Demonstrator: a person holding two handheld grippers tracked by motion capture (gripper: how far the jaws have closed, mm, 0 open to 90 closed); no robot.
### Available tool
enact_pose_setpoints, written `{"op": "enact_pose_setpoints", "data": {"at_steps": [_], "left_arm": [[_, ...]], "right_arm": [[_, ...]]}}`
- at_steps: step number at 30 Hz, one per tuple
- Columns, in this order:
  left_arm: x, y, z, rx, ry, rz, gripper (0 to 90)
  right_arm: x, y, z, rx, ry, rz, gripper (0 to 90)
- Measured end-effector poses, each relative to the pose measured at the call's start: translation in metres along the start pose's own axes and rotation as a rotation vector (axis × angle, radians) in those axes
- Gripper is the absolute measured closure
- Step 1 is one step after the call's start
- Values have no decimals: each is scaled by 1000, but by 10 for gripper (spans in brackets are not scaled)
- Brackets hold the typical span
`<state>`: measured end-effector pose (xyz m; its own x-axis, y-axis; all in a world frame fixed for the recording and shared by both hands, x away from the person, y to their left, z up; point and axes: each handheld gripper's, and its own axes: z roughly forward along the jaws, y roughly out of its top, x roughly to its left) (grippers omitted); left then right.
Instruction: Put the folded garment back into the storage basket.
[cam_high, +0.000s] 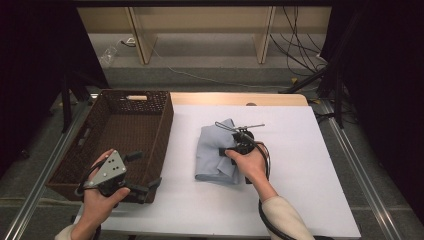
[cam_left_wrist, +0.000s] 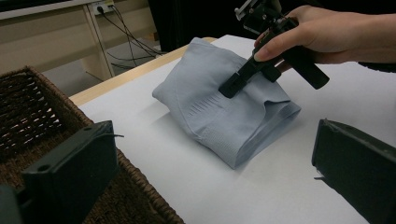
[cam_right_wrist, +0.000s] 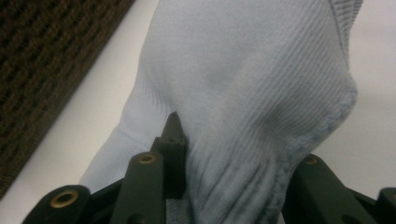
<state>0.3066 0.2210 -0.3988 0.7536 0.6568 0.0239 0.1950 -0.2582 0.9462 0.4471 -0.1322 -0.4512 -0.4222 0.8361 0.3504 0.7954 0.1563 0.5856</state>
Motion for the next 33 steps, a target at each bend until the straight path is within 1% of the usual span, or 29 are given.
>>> {"op": "enact_pose_setpoints", "data": {"at_steps": [4,5,7,8,13,14,19,20,21,22,23,25,33], "left_arm": [[-1,1,0,-2,1,4,0],[-1,1,0,-3,1,2,0],[0,1,0,-2,1,2,0],[0,1,0,-1,3,3,0],[-1,1,0,-4,4,5,0],[-1,1,0,-2,4,4,0],[-1,1,0,-3,6,5,0],[0,1,-1,-4,6,5,0],[0,1,-1,-4,6,5,0],[0,1,-1,-3,9,5,0],[0,1,-1,-4,9,5,0],[0,1,-1,-4,10,5,0],[0,1,-1,-3,11,5,0]], "right_arm": [[2,3,-6,-14,-2,-3,628],[5,6,-11,-25,2,-1,629],[6,7,-12,-30,3,-3,629],[9,10,-17,-38,8,-5,629],[13,13,-22,-53,15,-7,628],[15,15,-25,-63,18,-12,628],[21,19,-30,-80,23,-19,627],[24,21,-33,-90,24,-27,627],[24,21,-33,-90,24,-27,627],[28,22,-35,-98,28,-31,627],[28,22,-35,-98,28,-31,627],[33,25,-38,-105,32,-41,626],[40,31,-45,-124,37,-46,626]]}}
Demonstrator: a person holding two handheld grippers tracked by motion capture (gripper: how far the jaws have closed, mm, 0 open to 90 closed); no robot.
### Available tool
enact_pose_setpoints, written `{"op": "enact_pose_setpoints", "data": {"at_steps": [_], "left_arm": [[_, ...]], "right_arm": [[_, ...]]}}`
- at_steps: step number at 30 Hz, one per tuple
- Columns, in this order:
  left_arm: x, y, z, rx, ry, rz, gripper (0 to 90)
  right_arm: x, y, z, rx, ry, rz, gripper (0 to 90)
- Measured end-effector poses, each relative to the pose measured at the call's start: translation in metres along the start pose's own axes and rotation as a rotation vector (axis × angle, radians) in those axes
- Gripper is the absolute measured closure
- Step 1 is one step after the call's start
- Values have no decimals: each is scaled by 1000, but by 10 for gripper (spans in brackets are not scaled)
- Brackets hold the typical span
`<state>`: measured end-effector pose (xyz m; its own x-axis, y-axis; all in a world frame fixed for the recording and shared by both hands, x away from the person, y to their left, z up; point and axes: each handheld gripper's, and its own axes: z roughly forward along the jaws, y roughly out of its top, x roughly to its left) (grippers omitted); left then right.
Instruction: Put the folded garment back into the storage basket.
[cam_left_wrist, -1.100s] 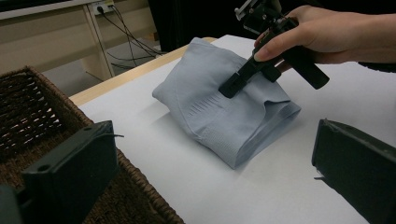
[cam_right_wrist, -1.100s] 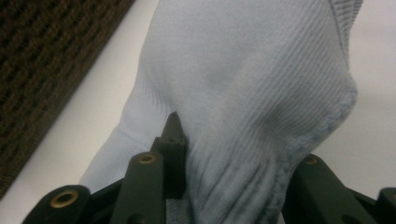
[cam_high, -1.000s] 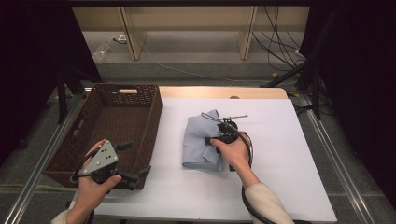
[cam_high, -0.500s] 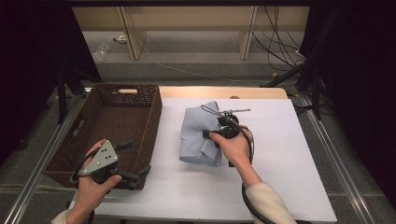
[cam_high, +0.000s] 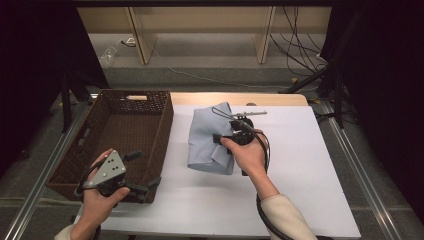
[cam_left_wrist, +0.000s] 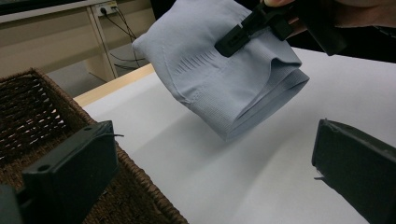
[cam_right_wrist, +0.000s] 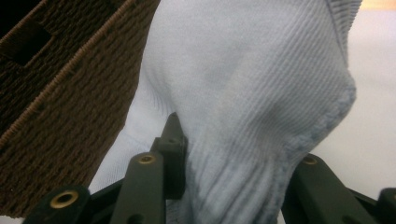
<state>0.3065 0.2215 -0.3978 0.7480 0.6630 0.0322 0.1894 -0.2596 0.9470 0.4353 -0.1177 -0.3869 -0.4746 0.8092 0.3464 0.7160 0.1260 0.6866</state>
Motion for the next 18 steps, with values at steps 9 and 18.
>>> {"op": "enact_pose_setpoints", "data": {"at_steps": [9,18], "left_arm": [[0,0,-1,1,3,4,0],[0,1,-1,0,3,4,0]], "right_arm": [[6,8,-4,-15,-4,-5,625],[10,12,-3,-19,-8,-6,625]]}}
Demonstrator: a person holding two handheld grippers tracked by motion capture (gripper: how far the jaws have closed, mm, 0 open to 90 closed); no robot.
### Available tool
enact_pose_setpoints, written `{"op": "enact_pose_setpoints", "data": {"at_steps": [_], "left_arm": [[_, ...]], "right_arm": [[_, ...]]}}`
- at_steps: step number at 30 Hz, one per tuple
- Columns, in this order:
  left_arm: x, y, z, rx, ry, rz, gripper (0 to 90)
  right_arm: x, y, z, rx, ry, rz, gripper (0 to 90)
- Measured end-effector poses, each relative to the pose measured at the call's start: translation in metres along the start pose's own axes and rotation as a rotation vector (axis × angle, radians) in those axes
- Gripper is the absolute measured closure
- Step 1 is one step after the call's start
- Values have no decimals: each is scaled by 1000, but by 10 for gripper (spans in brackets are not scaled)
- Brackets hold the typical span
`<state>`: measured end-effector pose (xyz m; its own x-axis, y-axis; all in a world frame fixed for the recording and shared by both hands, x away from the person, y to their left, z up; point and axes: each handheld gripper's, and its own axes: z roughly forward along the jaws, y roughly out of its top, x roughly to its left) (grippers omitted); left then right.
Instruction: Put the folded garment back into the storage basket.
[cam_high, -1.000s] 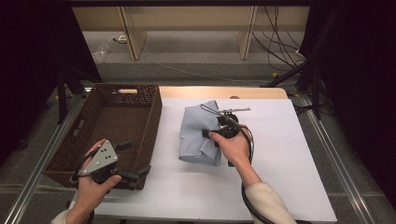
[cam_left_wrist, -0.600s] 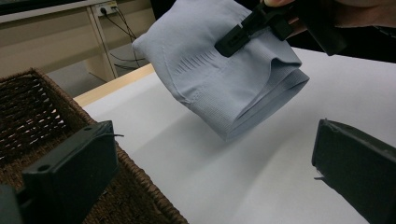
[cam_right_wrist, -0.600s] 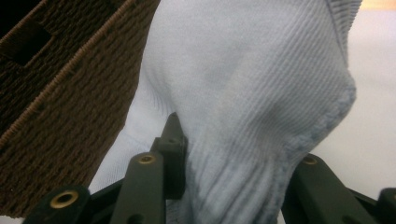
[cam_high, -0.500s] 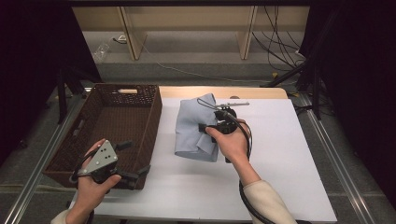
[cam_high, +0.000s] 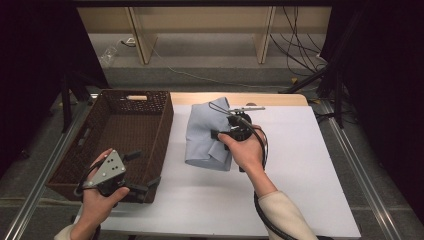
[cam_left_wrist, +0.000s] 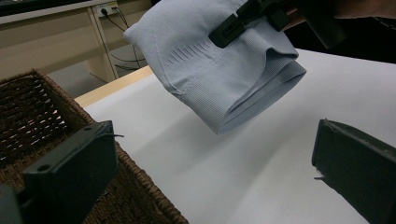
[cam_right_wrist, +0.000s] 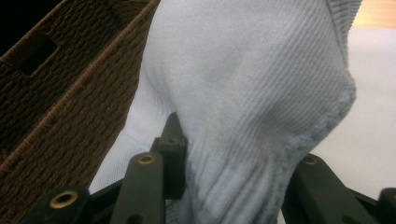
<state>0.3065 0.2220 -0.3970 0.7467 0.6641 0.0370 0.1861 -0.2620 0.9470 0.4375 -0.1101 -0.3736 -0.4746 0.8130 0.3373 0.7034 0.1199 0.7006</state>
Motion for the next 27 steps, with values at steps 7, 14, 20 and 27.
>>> {"op": "enact_pose_setpoints", "data": {"at_steps": [7,14,20,27], "left_arm": [[0,0,0,0,1,-3,0],[0,0,0,2,2,-2,0],[1,0,0,1,0,1,0],[0,0,0,2,1,-2,0]], "right_arm": [[5,5,1,-5,-1,-7,624],[9,9,1,-10,-1,-10,624],[13,15,0,-15,-1,-20,624],[16,19,0,-18,-4,-21,624]]}}
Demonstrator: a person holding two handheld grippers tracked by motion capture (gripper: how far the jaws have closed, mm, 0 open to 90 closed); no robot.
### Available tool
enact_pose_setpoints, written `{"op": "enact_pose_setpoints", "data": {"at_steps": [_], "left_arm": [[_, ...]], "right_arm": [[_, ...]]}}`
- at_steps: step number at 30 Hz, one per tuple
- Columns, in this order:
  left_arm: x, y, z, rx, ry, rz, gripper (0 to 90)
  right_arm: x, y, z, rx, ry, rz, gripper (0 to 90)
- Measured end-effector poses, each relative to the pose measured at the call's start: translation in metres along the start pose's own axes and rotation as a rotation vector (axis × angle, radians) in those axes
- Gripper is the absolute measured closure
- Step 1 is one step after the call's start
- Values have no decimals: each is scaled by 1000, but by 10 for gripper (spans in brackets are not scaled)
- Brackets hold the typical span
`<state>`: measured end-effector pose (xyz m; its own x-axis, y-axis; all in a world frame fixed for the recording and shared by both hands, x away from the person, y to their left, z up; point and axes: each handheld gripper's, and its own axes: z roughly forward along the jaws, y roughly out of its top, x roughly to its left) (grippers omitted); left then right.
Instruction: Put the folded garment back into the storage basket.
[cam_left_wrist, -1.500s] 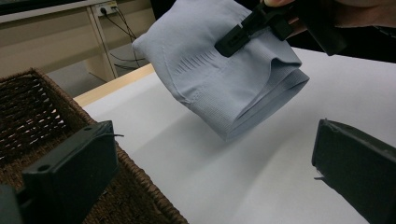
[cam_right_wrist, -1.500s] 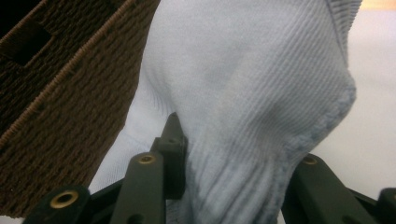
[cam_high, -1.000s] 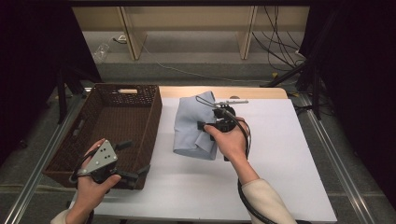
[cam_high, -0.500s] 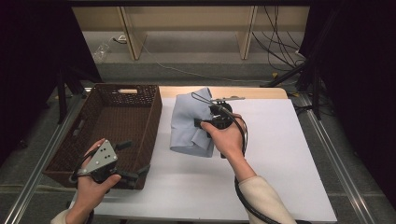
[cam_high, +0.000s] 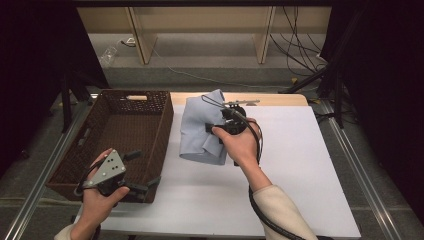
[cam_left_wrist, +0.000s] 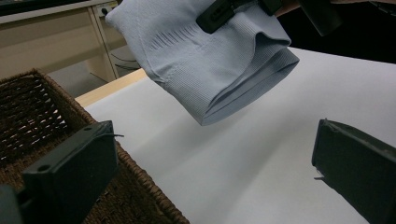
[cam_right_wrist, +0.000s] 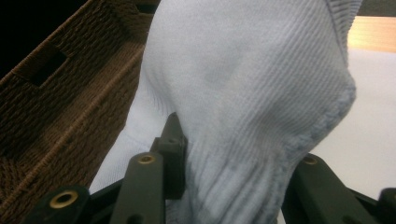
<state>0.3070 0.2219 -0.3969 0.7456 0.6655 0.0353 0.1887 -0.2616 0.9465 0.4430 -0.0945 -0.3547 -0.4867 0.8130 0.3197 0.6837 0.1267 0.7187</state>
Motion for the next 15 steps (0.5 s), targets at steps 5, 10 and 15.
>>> {"op": "enact_pose_setpoints", "data": {"at_steps": [5,10,15], "left_arm": [[0,0,0,0,0,1,0],[0,0,0,-2,1,2,0],[0,0,0,-3,1,0,0]], "right_arm": [[4,5,0,-5,4,-7,624],[8,8,2,-7,2,-9,624],[11,11,3,-12,5,-18,625]]}}
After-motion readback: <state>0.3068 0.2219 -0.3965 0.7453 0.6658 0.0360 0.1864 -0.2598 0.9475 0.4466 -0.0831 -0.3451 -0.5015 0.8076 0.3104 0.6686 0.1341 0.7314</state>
